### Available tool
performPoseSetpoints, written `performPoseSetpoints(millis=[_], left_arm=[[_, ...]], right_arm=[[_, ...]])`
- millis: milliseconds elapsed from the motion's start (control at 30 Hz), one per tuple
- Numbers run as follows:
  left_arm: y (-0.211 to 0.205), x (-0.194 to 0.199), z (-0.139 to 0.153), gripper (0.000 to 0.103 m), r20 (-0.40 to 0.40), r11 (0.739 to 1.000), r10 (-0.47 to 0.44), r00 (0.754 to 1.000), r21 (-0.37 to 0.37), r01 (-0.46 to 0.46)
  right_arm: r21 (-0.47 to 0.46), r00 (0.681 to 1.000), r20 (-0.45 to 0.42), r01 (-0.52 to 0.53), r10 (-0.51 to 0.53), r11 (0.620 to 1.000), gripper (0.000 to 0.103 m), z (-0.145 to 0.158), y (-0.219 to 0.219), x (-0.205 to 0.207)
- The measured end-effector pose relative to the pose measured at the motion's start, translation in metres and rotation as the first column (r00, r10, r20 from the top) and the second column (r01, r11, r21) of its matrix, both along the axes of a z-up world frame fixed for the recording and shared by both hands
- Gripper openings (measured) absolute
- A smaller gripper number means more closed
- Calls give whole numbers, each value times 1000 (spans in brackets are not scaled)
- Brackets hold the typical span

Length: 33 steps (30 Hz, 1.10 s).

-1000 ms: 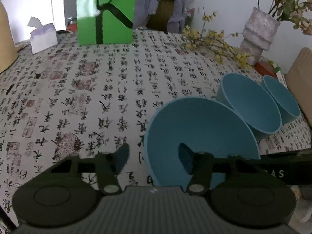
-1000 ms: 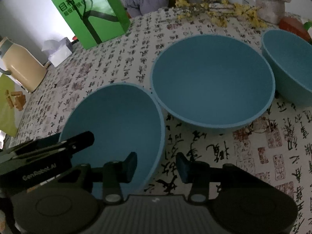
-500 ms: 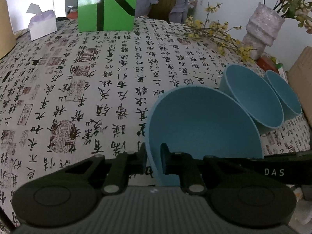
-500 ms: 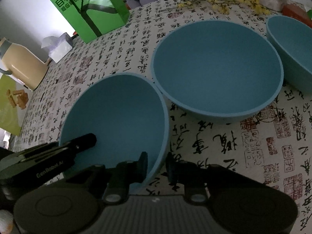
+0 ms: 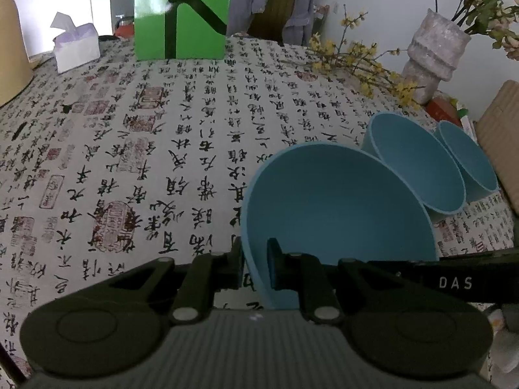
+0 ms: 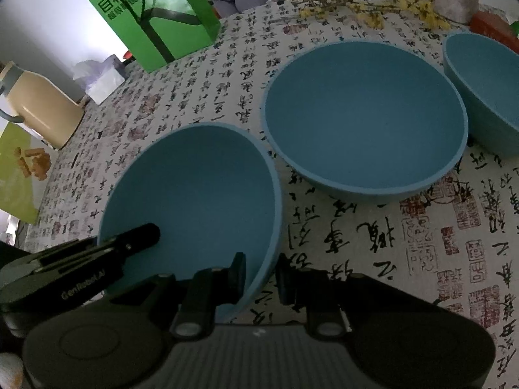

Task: Organize plates and bowls
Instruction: 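Lift the blue bowl with both grippers and carry it away from the others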

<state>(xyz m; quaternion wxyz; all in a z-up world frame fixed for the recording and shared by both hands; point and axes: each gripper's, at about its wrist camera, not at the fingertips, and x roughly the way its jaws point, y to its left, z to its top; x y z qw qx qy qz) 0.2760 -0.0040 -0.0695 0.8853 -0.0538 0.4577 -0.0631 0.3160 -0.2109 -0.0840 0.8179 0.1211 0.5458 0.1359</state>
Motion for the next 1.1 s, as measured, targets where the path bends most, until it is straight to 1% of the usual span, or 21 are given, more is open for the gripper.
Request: performPoseSetpoints(millis=[133,567,1100], left_arm=[[1,-7,7,15,20,1000,-3,1000,4,3],[12,-37,34,15,91,999,12,996,51,-17],[38,-92,64,15,169,995,53,984,77,-67]], right_arm=[[-4,1000,15,-5,5,1000,19,6,1,-5],[-2,997,64,-46,46,999,19,33,17,-26],[-15,985,137,-106,107,994,19,70,45,-67]])
